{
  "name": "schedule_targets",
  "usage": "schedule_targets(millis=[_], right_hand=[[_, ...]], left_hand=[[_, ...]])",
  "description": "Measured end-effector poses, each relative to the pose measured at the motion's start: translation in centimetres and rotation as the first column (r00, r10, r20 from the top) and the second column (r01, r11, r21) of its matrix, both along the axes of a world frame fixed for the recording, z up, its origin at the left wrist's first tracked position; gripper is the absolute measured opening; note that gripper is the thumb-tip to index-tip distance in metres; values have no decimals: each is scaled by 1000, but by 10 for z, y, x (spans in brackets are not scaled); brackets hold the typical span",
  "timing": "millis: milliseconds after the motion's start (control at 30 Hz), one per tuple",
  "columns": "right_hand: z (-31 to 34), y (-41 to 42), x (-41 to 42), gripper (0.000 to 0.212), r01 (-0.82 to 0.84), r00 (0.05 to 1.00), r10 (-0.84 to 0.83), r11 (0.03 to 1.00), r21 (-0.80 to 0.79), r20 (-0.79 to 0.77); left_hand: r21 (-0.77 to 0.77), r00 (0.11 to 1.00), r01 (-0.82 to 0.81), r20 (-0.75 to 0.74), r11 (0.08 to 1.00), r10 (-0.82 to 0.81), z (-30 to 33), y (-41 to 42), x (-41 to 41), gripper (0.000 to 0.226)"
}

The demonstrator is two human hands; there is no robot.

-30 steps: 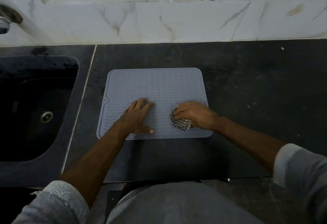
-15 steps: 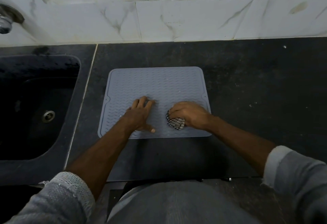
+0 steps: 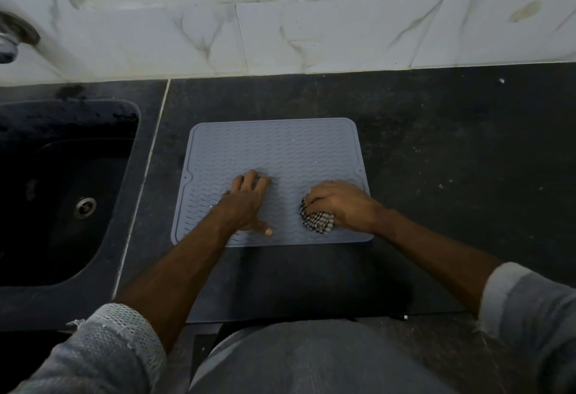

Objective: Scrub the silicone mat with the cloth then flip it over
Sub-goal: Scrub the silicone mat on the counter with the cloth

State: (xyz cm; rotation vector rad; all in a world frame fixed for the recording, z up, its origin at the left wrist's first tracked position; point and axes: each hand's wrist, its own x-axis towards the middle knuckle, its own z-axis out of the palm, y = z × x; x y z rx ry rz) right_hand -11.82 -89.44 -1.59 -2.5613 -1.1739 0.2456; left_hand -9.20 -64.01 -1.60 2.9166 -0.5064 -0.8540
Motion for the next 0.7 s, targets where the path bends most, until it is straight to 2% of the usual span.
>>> schedule_targets(millis=[100,200,267,367,500,700], right_hand=[[5,-34,-3,40,46,999,-47,998,-48,-15],[8,-59,-6,31,86,996,-87,996,-17,-32],[10,-60,-4,26,104,993,-103,994,21,-55],[9,-41,0,30,121,993,-120,989,83,-21],[3,-12,6,35,48,999,-49,998,43,9],[5,-65,-4,27,156,988,-156,987,49,-2]], left_hand=[[-6,1000,4,-4,1000,-4,-1,1,-1,121],[-5,1000,1,-3,1000,-1,-3,2,0,122],[-1,1000,0,-1,1000,0,-3,1,0,121],[7,1000,2,-7,1000,-2,-2,0,1,122],[-14,1000,9,0,1000,-9,-1,1,1,121],[-11,1000,8,-3,1000,-8,-1,1,0,121]])
